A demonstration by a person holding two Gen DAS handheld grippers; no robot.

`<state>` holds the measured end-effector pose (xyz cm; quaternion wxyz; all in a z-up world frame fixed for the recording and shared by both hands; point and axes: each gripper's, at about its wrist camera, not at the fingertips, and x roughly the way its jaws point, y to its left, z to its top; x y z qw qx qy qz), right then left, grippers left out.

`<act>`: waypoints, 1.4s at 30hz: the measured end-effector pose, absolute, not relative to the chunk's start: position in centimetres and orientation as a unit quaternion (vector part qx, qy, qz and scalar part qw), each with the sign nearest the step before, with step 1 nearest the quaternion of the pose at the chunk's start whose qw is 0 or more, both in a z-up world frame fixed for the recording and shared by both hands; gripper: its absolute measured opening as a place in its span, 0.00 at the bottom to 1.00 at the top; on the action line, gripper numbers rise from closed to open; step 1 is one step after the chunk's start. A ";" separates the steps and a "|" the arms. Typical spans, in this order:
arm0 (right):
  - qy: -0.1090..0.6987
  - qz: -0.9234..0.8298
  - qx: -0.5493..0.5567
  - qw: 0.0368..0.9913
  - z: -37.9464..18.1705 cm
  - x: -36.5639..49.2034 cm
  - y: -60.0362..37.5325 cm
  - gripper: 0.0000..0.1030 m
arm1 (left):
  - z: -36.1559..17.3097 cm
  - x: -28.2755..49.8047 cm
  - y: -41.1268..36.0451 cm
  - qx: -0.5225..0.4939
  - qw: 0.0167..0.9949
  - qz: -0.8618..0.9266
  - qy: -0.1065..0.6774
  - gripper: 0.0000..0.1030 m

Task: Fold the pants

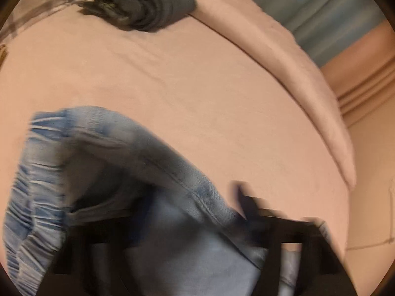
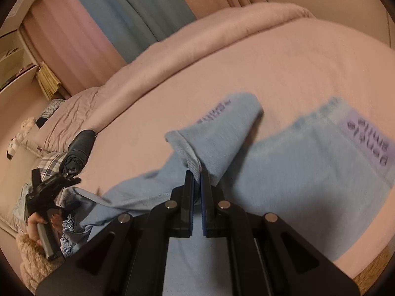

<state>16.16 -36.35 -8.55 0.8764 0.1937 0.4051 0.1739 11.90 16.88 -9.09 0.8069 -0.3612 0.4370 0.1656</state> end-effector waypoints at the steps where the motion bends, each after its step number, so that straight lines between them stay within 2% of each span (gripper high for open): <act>1: 0.404 0.178 0.194 0.876 -8.3 16.3 -36.1 0.05 | -8.8 11.4 16.7 -0.356 0.811 0.161 0.435 0.21; 2: 0.403 0.181 0.194 0.876 -8.2 16.3 -36.5 0.05 | -8.2 10.3 16.3 -0.357 0.819 0.148 0.425 0.14; 8: 0.403 0.156 0.171 0.885 -6.3 15.5 -38.1 0.05 | -4.4 -0.6 12.9 -0.329 0.867 0.097 0.362 0.10; 12: 0.437 0.128 0.147 0.878 -7.2 14.3 -39.9 0.06 | -7.6 -6.7 10.1 -0.338 0.849 0.089 0.396 0.10; 15: 0.478 0.101 0.110 0.866 -10.2 14.0 -40.2 0.08 | -11.1 -8.0 9.3 -0.355 0.820 0.090 0.440 0.10; 18: 0.512 0.087 0.104 0.848 -12.4 14.6 -40.4 0.14 | -11.2 -8.0 9.7 -0.375 0.811 0.086 0.441 0.11; 19: 0.514 0.087 0.095 0.848 -12.2 14.9 -40.1 0.16 | -10.7 -7.8 9.8 -0.374 0.811 0.088 0.442 0.15; 21: 0.503 0.080 0.055 0.859 -11.1 15.2 -39.3 0.34 | -9.5 -7.8 10.1 -0.355 0.819 0.114 0.437 0.34; 22: 0.488 0.073 0.024 0.870 -10.2 15.3 -38.6 0.50 | -8.7 -8.0 10.2 -0.345 0.827 0.127 0.427 0.40; 23: 0.476 0.072 0.007 0.876 -9.6 15.4 -38.1 0.62 | -8.3 -8.2 10.5 -0.339 0.832 0.135 0.417 0.54; 24: 0.464 0.075 -0.013 0.883 -8.9 15.6 -37.3 0.63 | -7.9 -8.4 10.8 -0.334 0.837 0.148 0.407 0.66; 29: 0.449 0.113 -0.083 0.882 -9.2 18.6 -32.7 0.60 | -8.2 -8.2 13.5 -0.324 0.836 0.215 0.388 0.66; 30: 0.449 0.114 -0.091 0.881 -9.9 19.5 -31.8 0.57 | -8.4 -8.1 13.9 -0.326 0.836 0.220 0.383 0.55; 31: 0.452 0.112 -0.101 0.879 -10.6 20.4 -30.9 0.46 | -8.6 -8.2 14.2 -0.327 0.836 0.223 0.379 0.47; 32: 0.453 0.113 -0.103 0.878 -11.2 21.1 -30.4 0.25 | -8.9 -8.3 14.5 -0.329 0.834 0.227 0.380 0.35; 33: 0.460 0.119 -0.098 0.874 -11.8 21.8 -30.2 0.14 | -9.2 -8.5 14.7 -0.335 0.833 0.219 0.382 0.27; 35: 0.457 0.117 -0.059 0.880 -11.4 22.3 -30.8 0.07 | -9.0 -8.9 14.8 -0.345 0.835 0.200 0.379 0.19; 42: 0.361 0.022 0.070 0.930 -4.2 19.6 -40.4 0.07 | -7.6 -10.2 13.7 -0.320 0.831 0.183 0.417 0.18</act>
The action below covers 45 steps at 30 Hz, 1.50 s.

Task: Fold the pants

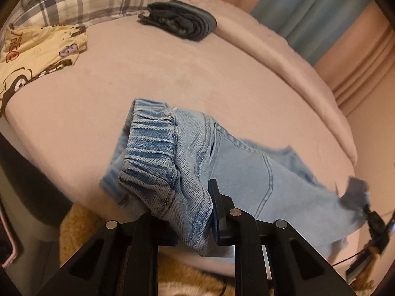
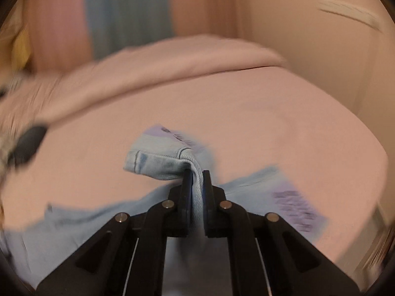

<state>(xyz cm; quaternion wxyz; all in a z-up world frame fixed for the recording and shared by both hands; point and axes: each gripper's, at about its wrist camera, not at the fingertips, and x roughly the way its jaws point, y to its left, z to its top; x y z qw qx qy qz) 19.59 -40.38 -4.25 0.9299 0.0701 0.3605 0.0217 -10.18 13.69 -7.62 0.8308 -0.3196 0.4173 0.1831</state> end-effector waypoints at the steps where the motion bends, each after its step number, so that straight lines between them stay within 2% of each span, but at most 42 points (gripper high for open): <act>1: 0.361 0.005 0.084 0.929 -4.2 19.2 -42.4 0.07 | -8.0 -10.2 13.6 -0.318 0.826 0.181 0.429 0.18; 3: 0.377 -0.005 0.112 0.920 -5.2 18.8 -45.4 0.07 | -9.1 -10.3 13.7 -0.326 0.817 0.175 0.443 0.18; 8: 0.479 -0.014 0.163 0.862 -12.9 19.0 -48.2 0.08 | -9.7 -9.7 13.8 -0.329 0.807 0.182 0.455 0.19; 10: 0.472 -0.013 0.189 0.861 -13.7 18.8 -48.2 0.09 | -9.4 -9.5 13.7 -0.328 0.806 0.181 0.459 0.19; 12: 0.467 -0.017 0.220 0.856 -13.3 19.1 -48.7 0.17 | -9.2 -9.5 13.9 -0.334 0.804 0.178 0.459 0.19; 14: 0.456 -0.027 0.230 0.860 -12.3 19.1 -48.9 0.41 | -8.9 -9.4 14.0 -0.333 0.805 0.176 0.458 0.20; 16: 0.442 -0.036 0.213 0.871 -10.9 18.8 -48.8 0.48 | -8.7 -9.5 14.1 -0.331 0.807 0.177 0.455 0.21; 18: 0.441 -0.035 0.197 0.875 -10.4 18.8 -48.6 0.48 | -8.7 -9.4 13.9 -0.324 0.810 0.180 0.455 0.21; 19: 0.446 -0.037 0.186 0.875 -10.5 19.0 -48.4 0.39 | -9.0 -9.4 13.9 -0.323 0.809 0.183 0.456 0.21; 20: 0.454 -0.049 0.176 0.872 -11.0 19.4 -48.5 0.13 | -9.2 -9.3 13.9 -0.322 0.808 0.185 0.458 0.21; 21: 0.459 -0.057 0.170 0.870 -11.7 19.9 -49.6 0.05 | -9.3 -9.5 13.8 -0.320 0.808 0.186 0.459 0.21; 25: 0.456 -0.045 0.195 0.867 -11.7 19.7 -50.8 0.06 | -8.2 -9.7 13.0 -0.286 0.823 0.184 0.455 0.21; 29: 0.436 -0.040 0.176 0.882 -9.6 18.3 -51.0 0.06 | -9.3 -9.8 13.9 -0.305 0.812 0.188 0.462 0.22; 33: 0.472 -0.059 0.174 0.862 -12.3 17.7 -51.4 0.05 | -10.8 -9.7 13.7 -0.288 0.808 0.201 0.473 0.26; 36: 0.467 -0.057 0.160 0.868 -12.9 17.3 -51.1 0.04 | -10.2 -9.3 13.3 -0.276 0.807 0.203 0.480 0.26; 39: 0.486 -0.072 0.121 0.863 -11.2 17.0 -50.5 0.20 | -9.2 -9.4 13.7 -0.288 0.801 0.192 0.489 0.30; 40: 0.484 -0.073 0.111 0.865 -10.6 16.8 -50.4 0.37 | -8.7 -9.7 13.9 -0.296 0.797 0.191 0.490 0.34; 41: 0.479 -0.075 0.103 0.869 -9.8 16.5 -50.2 0.59 | -8.1 -10.1 14.2 -0.298 0.796 0.197 0.489 0.46; 42: 0.469 -0.076 0.098 0.874 -8.9 15.6 -50.3 0.66 | -7.4 -10.5 14.4 -0.295 0.798 0.206 0.483 0.58; 43: 0.456 -0.073 0.095 0.882 -7.9 14.9 -50.4 0.68 | -6.7 -10.9 14.6 -0.289 0.805 0.214 0.472 0.62; 45: 0.446 -0.064 0.084 0.889 -6.8 14.0 -50.0 0.67 | -5.8 -11.4 15.1 -0.276 0.819 0.225 0.449 0.67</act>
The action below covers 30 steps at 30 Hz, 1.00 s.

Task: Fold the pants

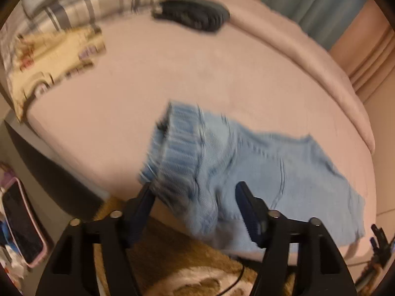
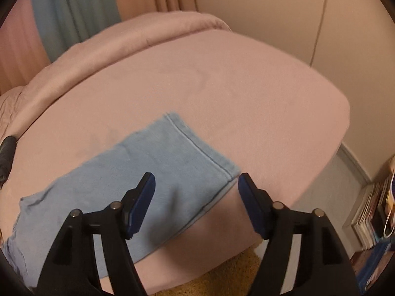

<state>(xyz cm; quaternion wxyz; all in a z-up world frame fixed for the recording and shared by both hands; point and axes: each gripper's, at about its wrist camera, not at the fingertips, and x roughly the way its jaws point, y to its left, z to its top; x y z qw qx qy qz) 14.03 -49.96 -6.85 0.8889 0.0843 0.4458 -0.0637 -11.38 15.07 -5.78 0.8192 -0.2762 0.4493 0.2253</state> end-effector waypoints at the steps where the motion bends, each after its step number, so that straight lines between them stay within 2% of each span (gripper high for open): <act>1: 0.445 -0.054 0.075 0.891 -6.5 13.9 -49.5 0.67 | -5.7 -11.4 15.3 -0.270 0.820 0.233 0.448 0.67; 4: 0.449 -0.022 0.074 0.890 -6.5 13.8 -47.6 0.67 | -6.5 -11.0 15.9 -0.260 0.819 0.251 0.446 0.67; 5: 0.454 -0.007 0.076 0.888 -6.8 13.8 -46.8 0.67 | -7.1 -10.7 16.0 -0.259 0.819 0.252 0.446 0.65; 6: 0.462 0.012 0.075 0.884 -7.2 14.0 -45.7 0.67 | -8.1 -10.4 16.2 -0.258 0.813 0.255 0.456 0.58; 8: 0.480 0.043 0.063 0.874 -8.4 14.5 -43.2 0.67 | -10.0 -9.8 16.3 -0.262 0.794 0.262 0.481 0.56; 12: 0.528 0.079 0.047 0.844 -11.6 16.3 -39.4 0.67 | -11.1 -10.7 16.3 -0.276 0.801 0.259 0.464 0.59; 14: 0.530 0.068 0.023 0.845 -12.5 16.3 -38.5 0.69 | -11.3 -10.8 16.8 -0.290 0.796 0.259 0.465 0.65; 16: 0.528 0.063 -0.007 0.847 -12.4 16.2 -37.6 0.69 | -11.6 -11.2 17.3 -0.311 0.791 0.252 0.463 0.66; 22: 0.533 0.086 0.005 0.842 -11.6 16.1 -36.6 0.67 | -9.9 -11.4 17.3 -0.303 0.796 0.249 0.462 0.65; 30: 0.507 0.189 -0.021 0.841 -8.5 17.1 -30.4 0.68 | -5.4 -9.6 17.9 -0.279 0.843 0.208 0.411 0.65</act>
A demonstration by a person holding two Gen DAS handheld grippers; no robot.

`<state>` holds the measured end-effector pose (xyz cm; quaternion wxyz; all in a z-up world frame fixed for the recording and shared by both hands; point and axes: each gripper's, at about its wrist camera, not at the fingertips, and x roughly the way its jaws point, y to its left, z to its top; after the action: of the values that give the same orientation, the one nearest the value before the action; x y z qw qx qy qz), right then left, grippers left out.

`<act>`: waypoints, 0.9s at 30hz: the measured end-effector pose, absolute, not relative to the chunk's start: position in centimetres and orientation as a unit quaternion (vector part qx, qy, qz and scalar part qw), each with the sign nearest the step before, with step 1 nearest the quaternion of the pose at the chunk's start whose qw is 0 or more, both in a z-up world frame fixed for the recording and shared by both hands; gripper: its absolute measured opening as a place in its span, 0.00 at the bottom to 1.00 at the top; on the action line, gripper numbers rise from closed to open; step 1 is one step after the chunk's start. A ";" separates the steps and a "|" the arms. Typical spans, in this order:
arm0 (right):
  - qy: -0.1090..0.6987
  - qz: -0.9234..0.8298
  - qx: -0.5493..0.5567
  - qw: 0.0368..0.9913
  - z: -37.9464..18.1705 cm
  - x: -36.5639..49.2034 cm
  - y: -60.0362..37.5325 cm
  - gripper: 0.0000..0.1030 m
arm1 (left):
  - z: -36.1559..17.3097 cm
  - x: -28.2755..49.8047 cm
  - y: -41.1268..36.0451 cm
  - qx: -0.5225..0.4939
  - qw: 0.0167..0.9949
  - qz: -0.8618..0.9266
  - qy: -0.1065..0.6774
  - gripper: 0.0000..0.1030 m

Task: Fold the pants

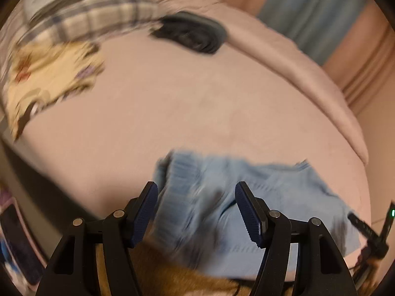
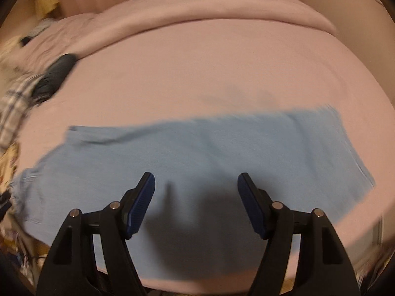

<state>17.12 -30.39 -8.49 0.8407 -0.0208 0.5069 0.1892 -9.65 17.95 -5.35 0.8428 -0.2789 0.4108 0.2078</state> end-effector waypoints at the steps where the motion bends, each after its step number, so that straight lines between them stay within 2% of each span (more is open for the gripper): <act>1: 0.503 0.220 -0.026 0.836 -8.1 17.7 -28.6 0.68 | -5.4 -8.7 18.0 -0.270 0.845 0.205 0.414 0.65; 6: 0.502 0.349 -0.063 0.788 -7.7 19.3 -18.5 0.67 | -8.2 -6.0 18.7 -0.265 0.831 0.211 0.441 0.63; 13: 0.547 0.407 -0.115 0.723 -12.1 20.5 -8.8 0.67 | -10.1 -7.1 19.1 -0.301 0.825 0.201 0.434 0.62; 15: 0.556 0.407 -0.127 0.713 -13.4 20.9 -8.2 0.58 | -9.9 -7.1 18.7 -0.292 0.829 0.201 0.433 0.58; 16: 0.548 0.410 -0.128 0.718 -13.3 20.9 -8.2 0.26 | -9.7 -7.1 18.5 -0.288 0.830 0.203 0.431 0.56; 17: 0.536 0.422 -0.122 0.721 -12.9 20.6 -8.3 0.09 | -9.5 -7.1 18.2 -0.289 0.834 0.198 0.427 0.46; 23: 0.498 0.411 -0.062 0.761 -10.3 20.2 -9.8 0.07 | -7.7 -8.3 17.6 -0.299 0.843 0.188 0.406 0.45; 27: 0.491 0.394 -0.080 0.773 -10.6 20.2 -8.1 0.06 | -8.5 -7.5 17.5 -0.275 0.838 0.201 0.427 0.46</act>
<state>20.15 -8.07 -10.62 0.7726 -0.0797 0.4912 0.3943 -7.50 17.49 -8.54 0.8376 -0.2747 0.4274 0.2008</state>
